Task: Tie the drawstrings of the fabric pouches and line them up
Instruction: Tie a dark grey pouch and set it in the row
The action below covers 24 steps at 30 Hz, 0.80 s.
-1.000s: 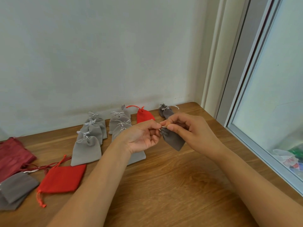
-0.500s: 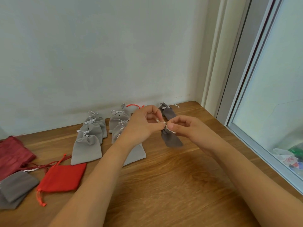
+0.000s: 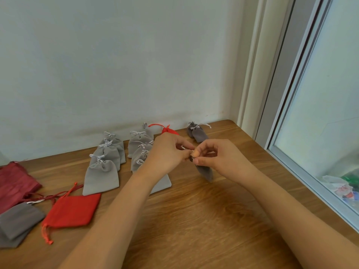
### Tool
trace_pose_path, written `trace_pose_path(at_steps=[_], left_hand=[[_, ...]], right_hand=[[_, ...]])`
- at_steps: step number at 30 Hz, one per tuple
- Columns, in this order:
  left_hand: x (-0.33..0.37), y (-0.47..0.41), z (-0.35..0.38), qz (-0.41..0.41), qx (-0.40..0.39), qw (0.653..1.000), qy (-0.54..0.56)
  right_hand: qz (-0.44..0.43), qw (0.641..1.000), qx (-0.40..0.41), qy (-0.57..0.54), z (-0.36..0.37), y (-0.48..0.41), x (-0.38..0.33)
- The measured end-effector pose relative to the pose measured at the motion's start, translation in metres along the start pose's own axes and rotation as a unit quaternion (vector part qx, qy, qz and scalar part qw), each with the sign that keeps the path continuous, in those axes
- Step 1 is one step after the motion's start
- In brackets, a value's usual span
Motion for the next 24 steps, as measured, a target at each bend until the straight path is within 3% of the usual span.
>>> trace_pose_path(at_steps=[4,9,13,17,24], left_hand=[[0.0,0.001,0.0,0.001,0.006,1.0,-0.015],[0.002,0.001,0.001,0.018,-0.013,1.0,-0.009],[0.004,0.001,0.002,0.037,-0.026,0.999,-0.02],[0.013,0.003,0.002,0.079,-0.016,0.997,-0.012],[0.038,0.009,0.01,0.201,0.002,0.978,-0.06]], right_hand=[[0.008,0.999,0.05,-0.01,-0.009,-0.003,0.003],[0.018,1.0,-0.022,0.004,0.001,-0.003,0.007],[-0.005,0.999,0.001,0.038,0.0,-0.003,0.005],[-0.011,1.0,0.027,-0.006,-0.011,0.0,0.0],[0.059,0.987,-0.001,-0.149,-0.024,-0.002,0.013]])
Point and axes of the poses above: each hand's wrist, its own y-axis away from the middle knuckle, its own z-axis out of the palm, x = y × z, the point moved 8 cm from there along -y, towards the middle knuckle, and after that the axes turned 6 degrees about z, right-handed, at the moved point
